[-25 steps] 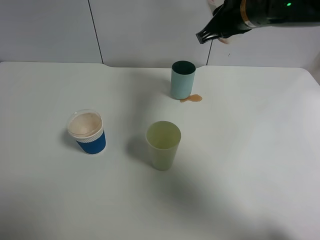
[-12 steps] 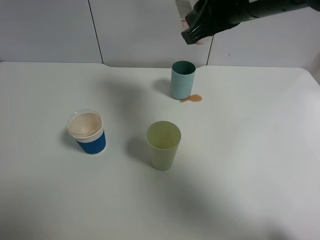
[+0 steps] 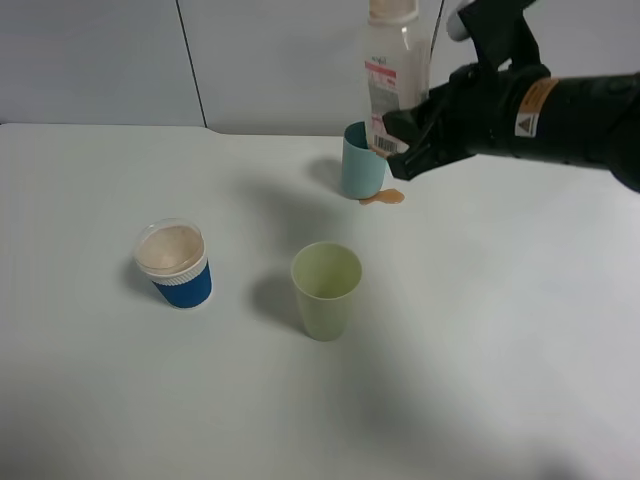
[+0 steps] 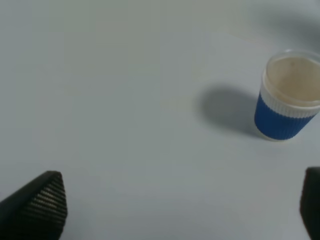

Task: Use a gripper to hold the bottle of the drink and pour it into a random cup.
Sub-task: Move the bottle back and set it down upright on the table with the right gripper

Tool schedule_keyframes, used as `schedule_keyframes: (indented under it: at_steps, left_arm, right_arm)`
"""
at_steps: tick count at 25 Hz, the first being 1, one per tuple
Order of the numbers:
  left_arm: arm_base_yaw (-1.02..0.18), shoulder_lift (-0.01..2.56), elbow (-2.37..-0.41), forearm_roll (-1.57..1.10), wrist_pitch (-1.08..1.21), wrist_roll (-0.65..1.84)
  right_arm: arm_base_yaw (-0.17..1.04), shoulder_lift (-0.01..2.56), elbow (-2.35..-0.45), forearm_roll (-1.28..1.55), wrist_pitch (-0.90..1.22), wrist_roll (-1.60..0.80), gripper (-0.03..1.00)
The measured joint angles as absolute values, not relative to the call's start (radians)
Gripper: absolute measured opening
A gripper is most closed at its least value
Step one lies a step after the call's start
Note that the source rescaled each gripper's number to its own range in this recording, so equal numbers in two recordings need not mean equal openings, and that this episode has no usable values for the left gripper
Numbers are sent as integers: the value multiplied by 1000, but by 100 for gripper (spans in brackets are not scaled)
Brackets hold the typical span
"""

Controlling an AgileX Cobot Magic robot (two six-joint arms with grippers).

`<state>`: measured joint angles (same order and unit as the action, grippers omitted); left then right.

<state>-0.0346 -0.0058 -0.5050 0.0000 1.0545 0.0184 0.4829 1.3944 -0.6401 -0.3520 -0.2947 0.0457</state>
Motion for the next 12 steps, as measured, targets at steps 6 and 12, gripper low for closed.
schedule_keyframes:
  at_steps: [6,12]
  left_arm:
    - [-35,-6,-505,5,1054,18]
    - [-35,-6,-505,5,1054,18]
  right_arm:
    - [401,1392,-465,-310,-452,45,0]
    - [330,1393,-328,-220,-589,-27,0]
